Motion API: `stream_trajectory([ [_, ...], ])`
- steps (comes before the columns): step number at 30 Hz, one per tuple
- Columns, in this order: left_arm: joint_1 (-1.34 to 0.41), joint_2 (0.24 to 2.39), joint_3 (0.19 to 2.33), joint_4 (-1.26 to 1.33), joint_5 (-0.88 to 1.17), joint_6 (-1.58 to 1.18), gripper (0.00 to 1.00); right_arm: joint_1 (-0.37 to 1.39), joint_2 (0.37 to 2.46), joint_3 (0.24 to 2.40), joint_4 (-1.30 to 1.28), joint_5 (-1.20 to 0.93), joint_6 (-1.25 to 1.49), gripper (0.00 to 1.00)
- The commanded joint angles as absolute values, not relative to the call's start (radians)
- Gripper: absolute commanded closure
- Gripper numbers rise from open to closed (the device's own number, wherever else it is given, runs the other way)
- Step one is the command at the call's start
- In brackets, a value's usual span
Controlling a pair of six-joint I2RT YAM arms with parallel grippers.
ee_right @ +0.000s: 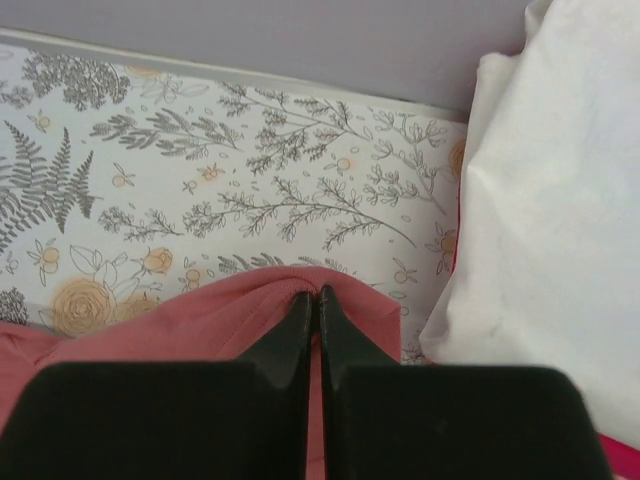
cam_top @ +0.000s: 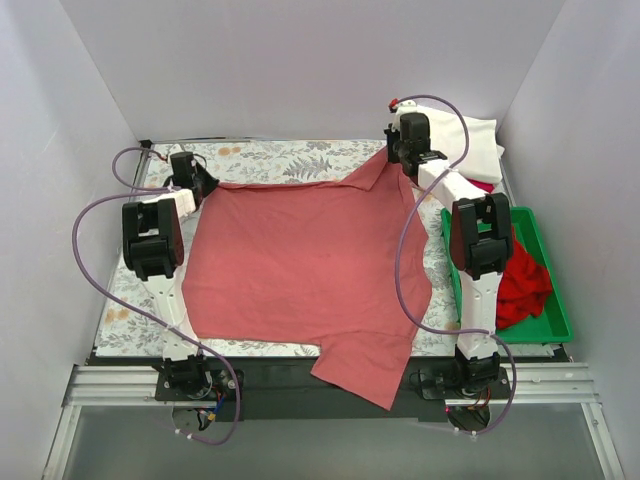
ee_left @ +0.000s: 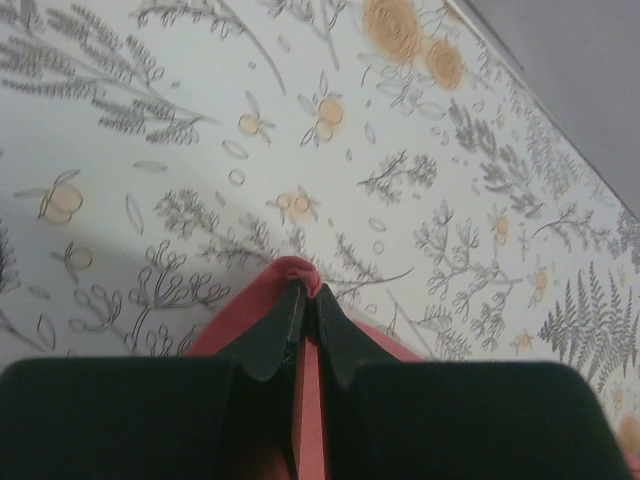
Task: Fold and stack the t-shirts
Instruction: Flatten the tshirt out, then fold the tshirt
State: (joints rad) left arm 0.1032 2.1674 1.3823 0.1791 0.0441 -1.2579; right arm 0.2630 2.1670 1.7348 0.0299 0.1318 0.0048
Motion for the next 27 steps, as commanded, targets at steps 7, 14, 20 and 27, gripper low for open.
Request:
stream_trajectory([
  [7,0.112,2.116,1.441,0.143,0.046,-1.215,1.00,0.250,2.096,1.754,0.002,0.080,0.003,0.99],
  [14,0.112,1.949,1.290,0.129,0.029,-1.215,1.00,0.253,1.872,1.464,-0.086,0.037,0.074,0.99],
  [20,0.112,1.804,1.128,0.127,0.012,-1.244,1.00,0.262,1.678,1.226,-0.086,-0.049,0.143,0.99],
  [27,0.110,1.675,0.983,0.118,-0.037,-1.253,1.00,0.299,1.459,1.037,-0.115,-0.025,0.187,0.99],
])
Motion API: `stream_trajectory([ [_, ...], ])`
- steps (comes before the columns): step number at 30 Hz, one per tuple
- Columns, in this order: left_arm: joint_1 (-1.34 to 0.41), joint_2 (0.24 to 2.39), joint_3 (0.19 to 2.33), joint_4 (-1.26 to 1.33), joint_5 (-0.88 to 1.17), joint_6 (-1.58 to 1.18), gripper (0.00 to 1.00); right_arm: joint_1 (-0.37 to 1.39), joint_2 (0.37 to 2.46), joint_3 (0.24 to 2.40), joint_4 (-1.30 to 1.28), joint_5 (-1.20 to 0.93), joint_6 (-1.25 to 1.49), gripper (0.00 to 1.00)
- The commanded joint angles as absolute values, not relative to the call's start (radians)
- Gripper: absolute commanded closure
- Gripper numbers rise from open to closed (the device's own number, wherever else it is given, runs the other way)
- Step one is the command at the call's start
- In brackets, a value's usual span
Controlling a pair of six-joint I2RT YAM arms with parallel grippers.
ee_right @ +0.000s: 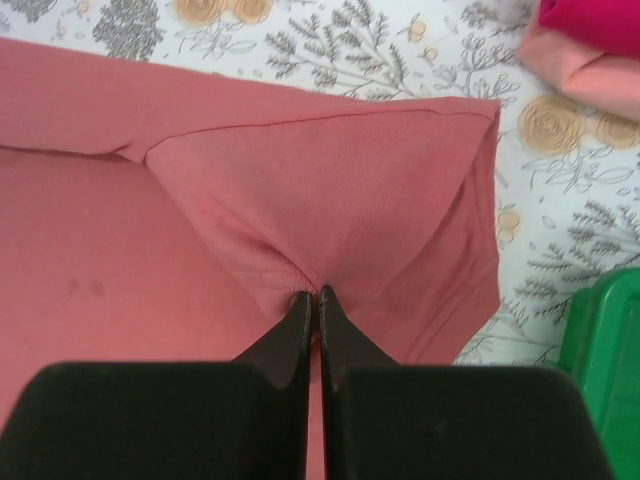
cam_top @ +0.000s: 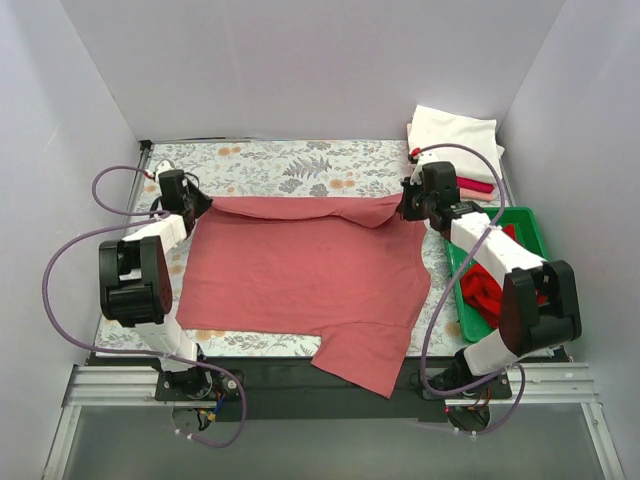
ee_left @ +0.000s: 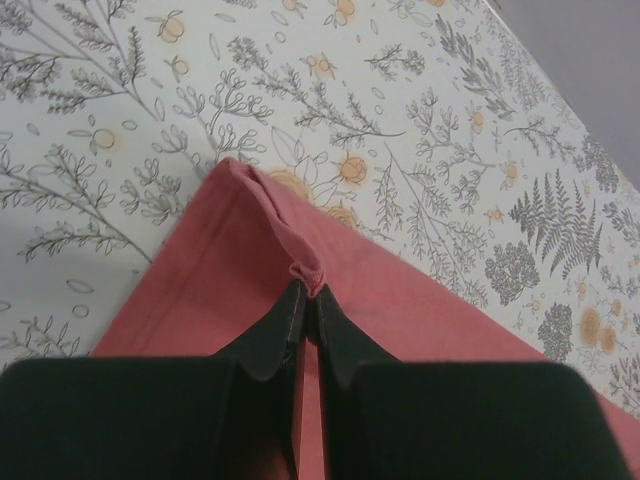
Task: Fold and stack the t-shirts
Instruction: Fold the tshirt
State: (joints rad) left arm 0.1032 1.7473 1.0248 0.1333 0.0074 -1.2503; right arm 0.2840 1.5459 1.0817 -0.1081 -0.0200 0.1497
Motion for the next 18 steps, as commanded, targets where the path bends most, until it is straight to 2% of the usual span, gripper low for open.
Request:
stream_trajectory([
  [1,0.110,1.649,0.974,0.114,-0.037,-1.253,1.00,0.302,1.441,1.023,-0.123,-0.022,0.196,0.99],
  [7,0.110,1.621,0.950,0.060,-0.060,-1.236,1.00,0.328,1.332,0.930,-0.204,0.005,0.247,0.99],
  [14,0.126,1.644,0.980,-0.030,-0.143,-1.244,1.00,0.350,1.275,0.920,-0.320,0.110,0.244,0.99],
  [18,0.152,1.657,0.986,-0.051,-0.114,-1.249,1.00,0.348,1.259,0.917,-0.356,0.149,0.226,0.99],
])
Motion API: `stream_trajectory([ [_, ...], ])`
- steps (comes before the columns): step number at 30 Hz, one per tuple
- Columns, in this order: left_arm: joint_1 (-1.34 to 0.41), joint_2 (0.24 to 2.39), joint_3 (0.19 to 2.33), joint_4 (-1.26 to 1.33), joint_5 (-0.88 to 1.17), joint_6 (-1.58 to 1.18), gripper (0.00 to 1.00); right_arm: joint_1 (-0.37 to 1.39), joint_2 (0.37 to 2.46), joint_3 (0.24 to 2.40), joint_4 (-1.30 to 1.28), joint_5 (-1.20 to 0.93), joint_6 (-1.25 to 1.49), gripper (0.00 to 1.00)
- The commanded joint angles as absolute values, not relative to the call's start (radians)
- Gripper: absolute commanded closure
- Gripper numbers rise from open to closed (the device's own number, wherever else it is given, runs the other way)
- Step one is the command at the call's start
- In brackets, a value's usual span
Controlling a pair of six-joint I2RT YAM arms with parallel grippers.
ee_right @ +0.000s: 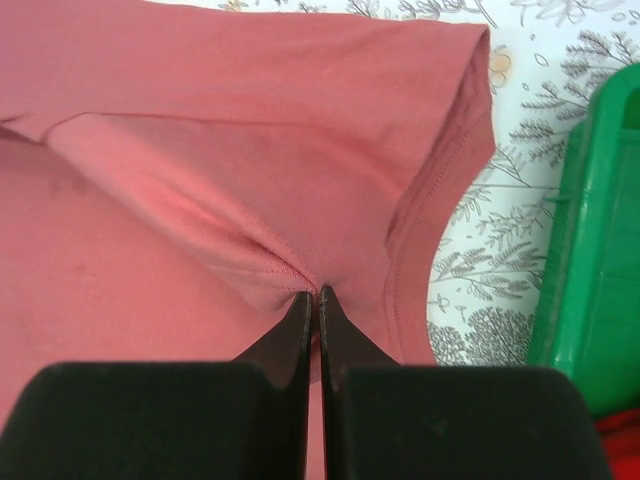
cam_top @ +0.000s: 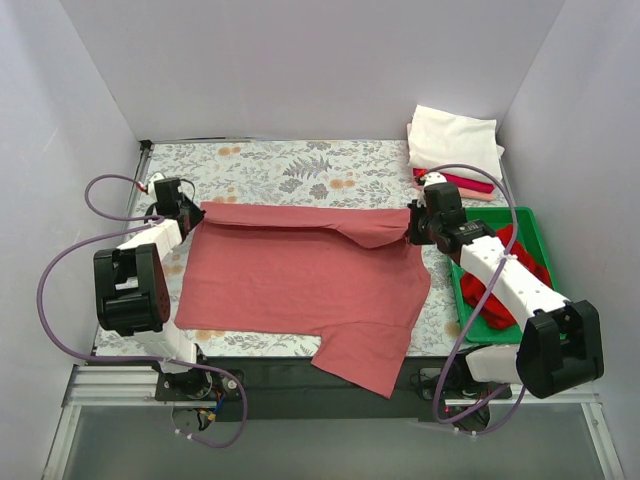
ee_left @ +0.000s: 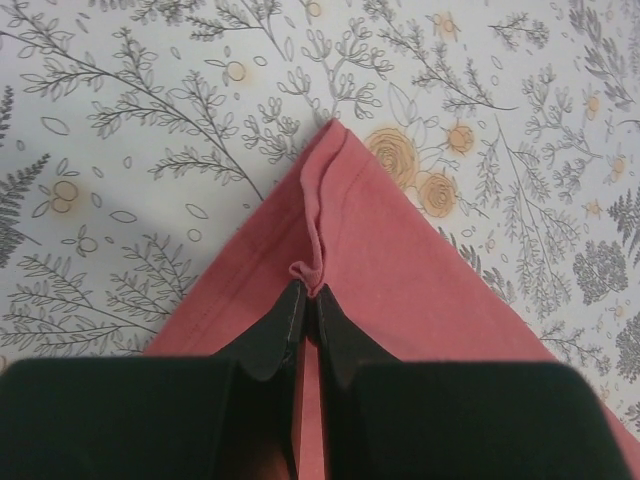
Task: Fold and stack the t-shirts
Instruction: Fold the tshirt
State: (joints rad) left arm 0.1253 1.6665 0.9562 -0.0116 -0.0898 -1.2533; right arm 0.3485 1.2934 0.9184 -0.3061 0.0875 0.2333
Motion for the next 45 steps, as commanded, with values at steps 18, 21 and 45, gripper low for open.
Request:
stream_trajectory([
  [18,0.156,1.632,0.992,-0.150,-0.069,-1.229,0.02,0.348,1.221,0.785,-0.377,0.058,0.187,0.74],
  [21,0.156,1.591,0.989,-0.161,-0.045,-1.235,0.02,0.348,1.268,0.801,-0.382,0.057,0.172,0.53],
  [45,0.130,1.161,0.650,-0.160,0.081,-1.425,0.02,0.844,1.620,1.040,-0.310,0.288,0.095,0.48],
])
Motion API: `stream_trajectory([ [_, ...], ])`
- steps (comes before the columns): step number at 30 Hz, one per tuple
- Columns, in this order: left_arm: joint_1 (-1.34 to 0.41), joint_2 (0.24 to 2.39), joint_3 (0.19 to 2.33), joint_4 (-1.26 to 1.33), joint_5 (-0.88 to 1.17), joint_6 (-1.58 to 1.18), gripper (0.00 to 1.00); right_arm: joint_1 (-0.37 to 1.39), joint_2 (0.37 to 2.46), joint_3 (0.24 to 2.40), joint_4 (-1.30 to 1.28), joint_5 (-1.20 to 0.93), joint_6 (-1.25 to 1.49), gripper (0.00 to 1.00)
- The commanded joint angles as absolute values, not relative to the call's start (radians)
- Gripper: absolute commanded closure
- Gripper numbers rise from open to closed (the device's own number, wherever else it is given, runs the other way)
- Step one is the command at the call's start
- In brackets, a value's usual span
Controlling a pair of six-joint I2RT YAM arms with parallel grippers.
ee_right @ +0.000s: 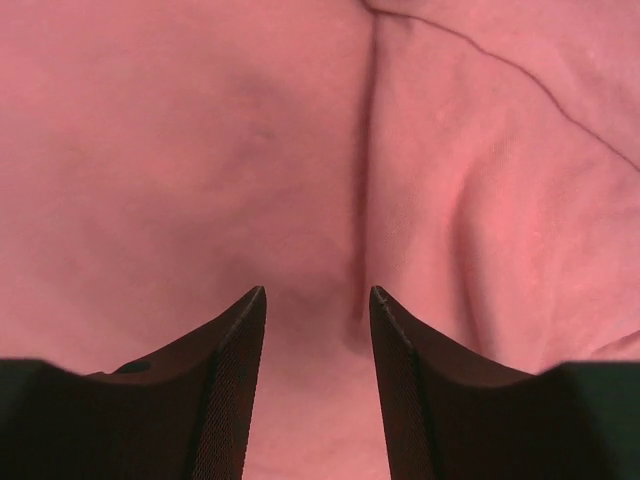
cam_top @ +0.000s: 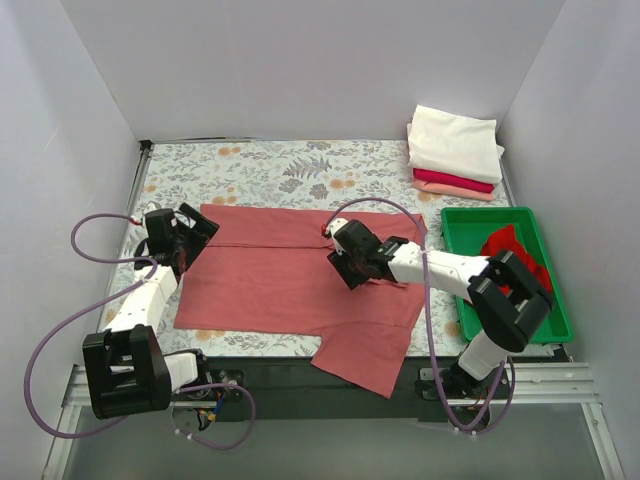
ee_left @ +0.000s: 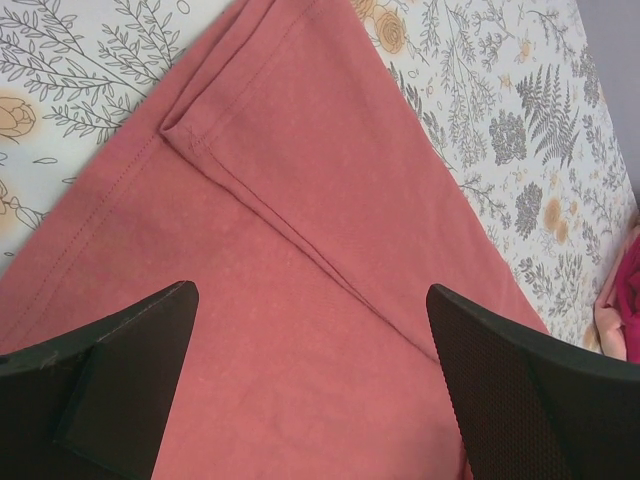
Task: Fold and stack the t-shirts
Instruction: Fold the tshirt
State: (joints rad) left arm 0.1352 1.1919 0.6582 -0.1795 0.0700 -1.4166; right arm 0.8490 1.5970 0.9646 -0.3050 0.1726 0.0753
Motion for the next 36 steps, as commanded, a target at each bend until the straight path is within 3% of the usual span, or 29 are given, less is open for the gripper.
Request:
stream_trajectory([
  [1,0.130,1.160,0.647,-0.158,0.083,-1.427,0.02,0.844,1.640,1.046,-0.311,0.294,0.097,0.49],
  [4,0.132,1.157,0.646,-0.155,0.077,-1.424,0.02,0.828,1.672,1.057,-0.316,0.311,0.118,0.57],
  [9,0.130,1.164,0.646,-0.155,0.057,-1.417,0.02,0.795,1.707,1.057,-0.321,0.322,0.137,0.59],
  [15,0.130,1.169,0.644,-0.155,0.041,-1.413,0.02,0.764,1.713,1.049,-0.321,0.296,0.140,0.66],
  [19,0.130,1.170,0.643,-0.155,0.038,-1.413,0.02,0.753,1.718,1.046,-0.305,0.261,0.132,0.77],
  [23,0.132,1.170,0.641,-0.155,0.031,-1.410,0.02,0.742,1.724,1.049,-0.296,0.232,0.118,0.79],
  [25,0.130,1.173,0.641,-0.155,0.028,-1.410,0.02,0.736,1.730,1.051,-0.295,0.224,0.114,0.92],
  [30,0.130,1.181,0.641,-0.156,0.020,-1.410,0.02,0.733,1.726,1.048,-0.293,0.201,0.110,0.99],
  [36,0.130,1.178,0.641,-0.156,0.017,-1.411,0.02,0.730,1.669,1.037,-0.276,0.092,0.101,0.99],
])
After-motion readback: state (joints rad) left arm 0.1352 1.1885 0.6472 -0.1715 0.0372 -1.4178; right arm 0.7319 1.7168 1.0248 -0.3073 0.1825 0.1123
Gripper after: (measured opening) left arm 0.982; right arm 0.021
